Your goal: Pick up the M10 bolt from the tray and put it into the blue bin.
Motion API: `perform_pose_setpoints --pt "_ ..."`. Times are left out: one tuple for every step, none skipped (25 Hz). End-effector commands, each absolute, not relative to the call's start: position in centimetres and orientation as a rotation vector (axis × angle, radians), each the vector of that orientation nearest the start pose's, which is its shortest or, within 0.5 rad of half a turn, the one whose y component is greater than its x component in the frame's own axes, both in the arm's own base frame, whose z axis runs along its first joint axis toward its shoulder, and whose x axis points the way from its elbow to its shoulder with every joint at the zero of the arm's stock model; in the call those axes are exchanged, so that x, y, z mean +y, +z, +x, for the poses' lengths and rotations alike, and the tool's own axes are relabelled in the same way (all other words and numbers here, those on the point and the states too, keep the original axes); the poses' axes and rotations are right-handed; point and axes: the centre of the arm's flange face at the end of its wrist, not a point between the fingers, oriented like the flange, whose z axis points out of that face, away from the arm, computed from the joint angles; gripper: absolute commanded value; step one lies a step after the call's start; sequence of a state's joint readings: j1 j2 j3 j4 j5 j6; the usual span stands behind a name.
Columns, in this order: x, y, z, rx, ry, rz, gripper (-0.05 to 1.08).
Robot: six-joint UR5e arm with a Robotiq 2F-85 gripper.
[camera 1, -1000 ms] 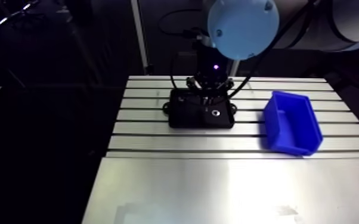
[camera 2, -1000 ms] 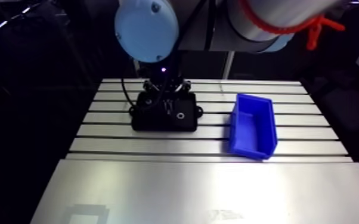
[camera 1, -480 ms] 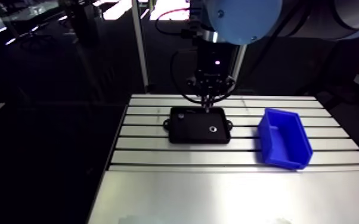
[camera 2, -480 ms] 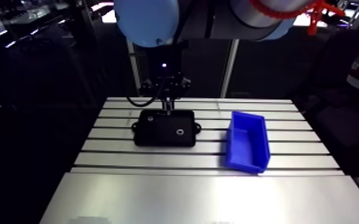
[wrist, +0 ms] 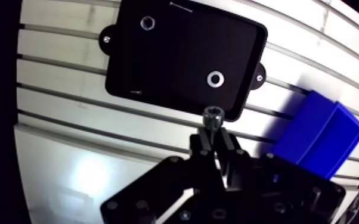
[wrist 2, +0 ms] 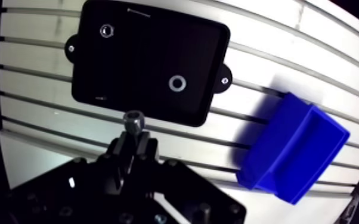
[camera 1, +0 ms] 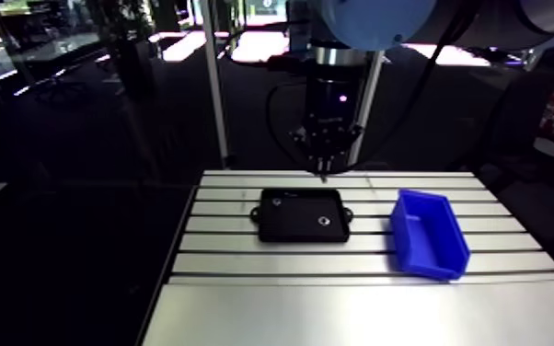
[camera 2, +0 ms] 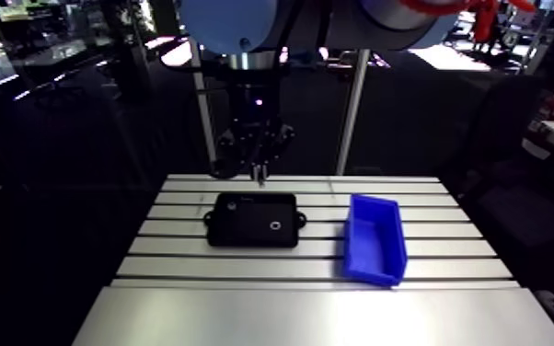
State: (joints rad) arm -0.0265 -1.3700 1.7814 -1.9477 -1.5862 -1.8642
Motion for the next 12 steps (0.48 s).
perform_pose_setpoints --pt "-10.2 35.4 -54.0 2.996 0.0 -0.743 1.0" --pt "-9.7 36.0 -53.9 2.973 -0.007 -0.8 1.0" --pt "-9.4 36.4 -53.9 2.951 -0.01 -0.856 1.0" --pt "-9.2 36.8 -53.8 2.938 -0.013 -0.896 1.0" --pt "-9.0 37.2 -53.9 2.912 -0.015 -0.967 1.0" --pt "-8.7 37.3 -53.9 2.881 -0.023 -1.026 1.0" --pt "-8.3 37.5 -53.8 2.854 -0.025 -1.074 1.0" --pt "-7.7 37.5 -53.9 2.837 -0.027 -1.105 1.0" --pt "-6.6 37.7 -53.9 2.807 -0.022 -1.165 1.0" --pt "-5.9 37.8 -53.9 2.787 -0.019 -1.212 1.0" --pt "-4.8 37.8 -53.9 2.757 -0.021 -1.271 1.0" --pt "-4.0 37.7 -53.9 2.735 -0.024 -1.309 1.0"
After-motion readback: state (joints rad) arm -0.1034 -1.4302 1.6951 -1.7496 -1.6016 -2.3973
